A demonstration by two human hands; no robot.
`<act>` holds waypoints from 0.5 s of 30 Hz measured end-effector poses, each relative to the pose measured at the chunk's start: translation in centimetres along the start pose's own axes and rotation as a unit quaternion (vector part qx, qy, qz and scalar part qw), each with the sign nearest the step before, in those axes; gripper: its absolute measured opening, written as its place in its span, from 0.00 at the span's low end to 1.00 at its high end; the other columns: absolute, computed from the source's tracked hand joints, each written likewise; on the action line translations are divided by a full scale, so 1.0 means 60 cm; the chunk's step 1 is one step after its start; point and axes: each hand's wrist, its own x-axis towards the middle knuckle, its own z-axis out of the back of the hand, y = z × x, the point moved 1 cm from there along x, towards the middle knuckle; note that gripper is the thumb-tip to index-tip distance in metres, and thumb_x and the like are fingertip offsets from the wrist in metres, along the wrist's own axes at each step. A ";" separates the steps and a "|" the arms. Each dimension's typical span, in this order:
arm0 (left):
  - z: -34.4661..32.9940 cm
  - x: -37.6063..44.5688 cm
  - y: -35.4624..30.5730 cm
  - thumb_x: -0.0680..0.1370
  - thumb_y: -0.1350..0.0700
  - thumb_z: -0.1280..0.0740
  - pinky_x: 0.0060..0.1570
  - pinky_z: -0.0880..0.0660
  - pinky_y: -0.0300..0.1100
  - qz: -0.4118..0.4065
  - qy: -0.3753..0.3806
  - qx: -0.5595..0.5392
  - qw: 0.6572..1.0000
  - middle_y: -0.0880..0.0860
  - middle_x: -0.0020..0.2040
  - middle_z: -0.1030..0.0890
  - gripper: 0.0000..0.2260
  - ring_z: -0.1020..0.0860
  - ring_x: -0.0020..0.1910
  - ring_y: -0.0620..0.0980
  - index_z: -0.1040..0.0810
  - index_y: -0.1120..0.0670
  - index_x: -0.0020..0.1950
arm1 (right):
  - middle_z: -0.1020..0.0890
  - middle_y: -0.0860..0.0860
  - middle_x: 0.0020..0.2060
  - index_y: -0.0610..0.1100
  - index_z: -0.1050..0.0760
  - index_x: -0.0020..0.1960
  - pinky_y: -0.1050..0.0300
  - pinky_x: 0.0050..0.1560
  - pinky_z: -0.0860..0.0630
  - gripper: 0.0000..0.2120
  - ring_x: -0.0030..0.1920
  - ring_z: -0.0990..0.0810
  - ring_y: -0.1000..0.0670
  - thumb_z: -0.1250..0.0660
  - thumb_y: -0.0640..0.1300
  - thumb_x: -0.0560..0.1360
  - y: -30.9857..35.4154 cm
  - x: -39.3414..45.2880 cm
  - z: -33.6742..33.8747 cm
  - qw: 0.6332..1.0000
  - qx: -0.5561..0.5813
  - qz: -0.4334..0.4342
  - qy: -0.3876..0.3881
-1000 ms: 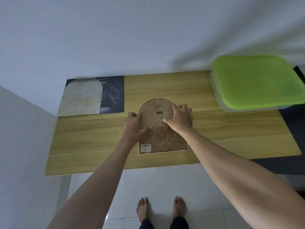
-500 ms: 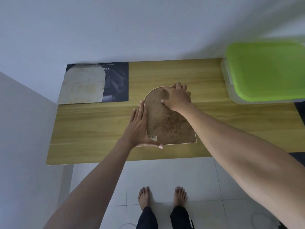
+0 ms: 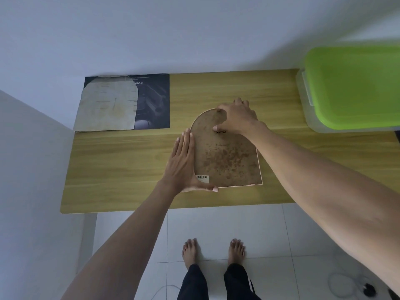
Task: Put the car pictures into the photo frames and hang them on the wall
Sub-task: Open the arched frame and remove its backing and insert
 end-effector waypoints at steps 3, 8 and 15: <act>0.000 0.001 -0.001 0.51 0.14 0.39 0.79 0.55 0.56 0.010 0.003 0.000 1.000 0.62 0.81 0.62 0.77 0.63 0.81 0.58 0.64 0.65 0.79 | 0.37 0.40 0.72 0.53 0.29 0.71 0.37 0.68 0.33 0.36 0.74 0.42 0.36 0.26 0.65 0.68 0.004 0.010 0.003 1.000 0.022 -0.009 0.005; 0.002 0.003 -0.001 0.51 0.13 0.41 0.79 0.55 0.56 0.018 0.010 0.011 1.000 0.62 0.81 0.63 0.77 0.64 0.80 0.57 0.64 0.65 0.79 | 0.35 0.42 0.69 0.50 0.27 0.63 0.39 0.67 0.33 0.31 0.73 0.41 0.38 0.23 0.63 0.66 0.014 0.024 0.003 0.998 0.054 -0.024 0.001; 0.003 0.002 -0.001 0.51 0.14 0.39 0.79 0.55 0.56 0.017 0.005 0.015 1.000 0.62 0.81 0.62 0.77 0.63 0.81 0.57 0.63 0.66 0.79 | 0.34 0.44 0.67 0.51 0.29 0.57 0.41 0.66 0.34 0.30 0.71 0.39 0.40 0.19 0.60 0.63 0.018 0.033 0.007 0.997 0.077 -0.032 -0.007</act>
